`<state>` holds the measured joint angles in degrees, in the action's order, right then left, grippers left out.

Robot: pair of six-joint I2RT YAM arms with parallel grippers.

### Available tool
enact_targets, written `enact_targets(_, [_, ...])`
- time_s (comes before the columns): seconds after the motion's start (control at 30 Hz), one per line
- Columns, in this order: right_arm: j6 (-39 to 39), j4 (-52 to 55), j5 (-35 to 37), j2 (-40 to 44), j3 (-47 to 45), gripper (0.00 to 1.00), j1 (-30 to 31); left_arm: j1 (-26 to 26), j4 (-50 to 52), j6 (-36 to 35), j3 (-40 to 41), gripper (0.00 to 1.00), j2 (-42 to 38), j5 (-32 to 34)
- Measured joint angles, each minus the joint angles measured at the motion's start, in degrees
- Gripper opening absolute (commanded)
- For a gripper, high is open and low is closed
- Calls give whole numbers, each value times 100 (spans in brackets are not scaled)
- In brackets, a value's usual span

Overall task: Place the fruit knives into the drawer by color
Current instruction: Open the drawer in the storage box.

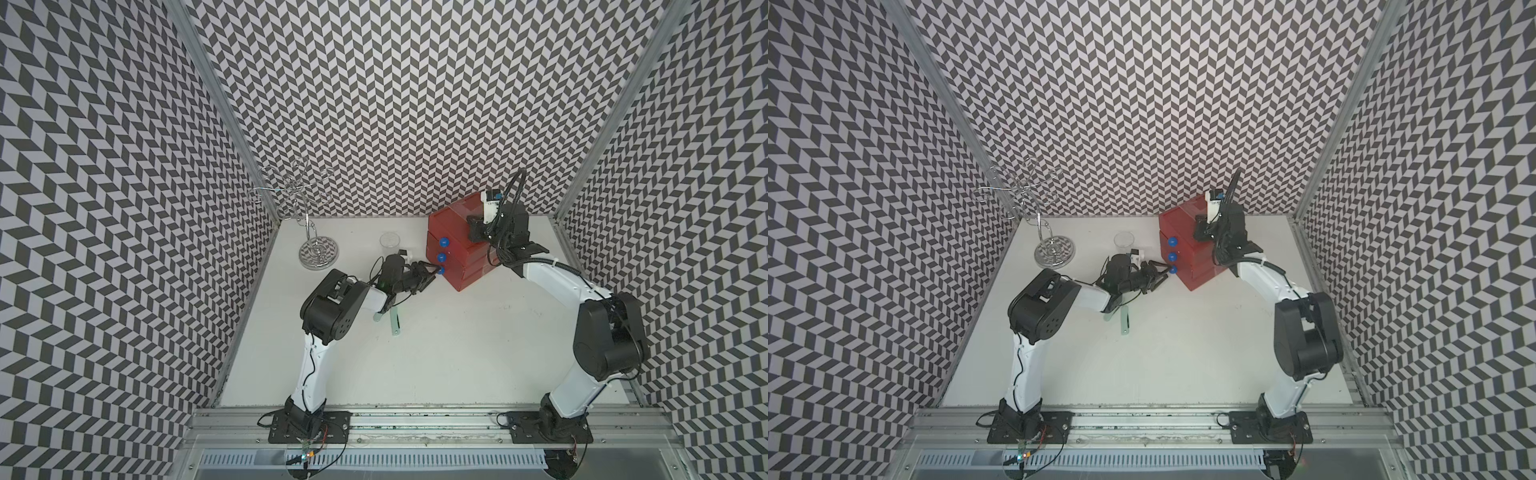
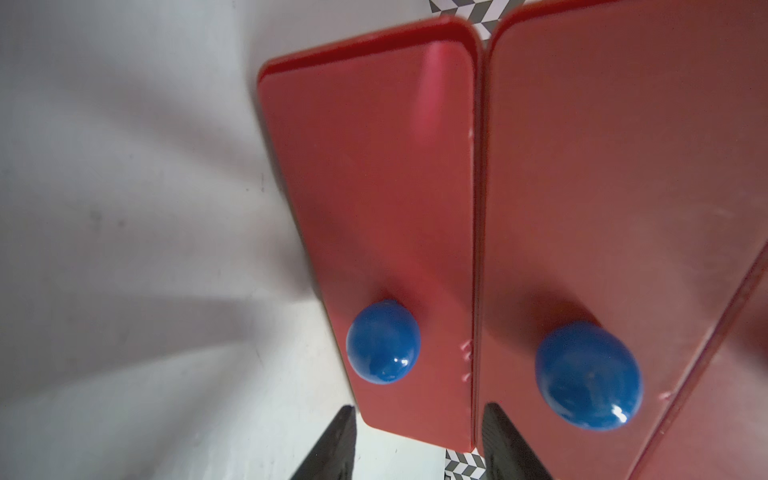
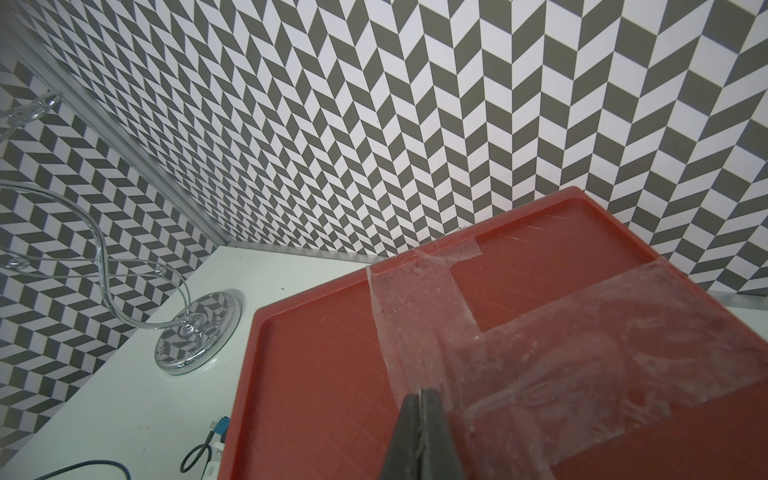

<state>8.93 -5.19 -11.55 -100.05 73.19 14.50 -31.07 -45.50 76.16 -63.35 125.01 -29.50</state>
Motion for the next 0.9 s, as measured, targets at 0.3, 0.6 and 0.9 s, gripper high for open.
enact_targets(0.3, [0,0,0,-2,0,0,0,0,-192,192,-85,48,345,-24])
enact_targets(0.6, [0,0,0,-2,0,0,0,0,-297,315,-275,48,424,-42])
enact_targets(0.9, [0,-7,-2,-4,0,0,0,35,-380,376,-525,46,702,-114])
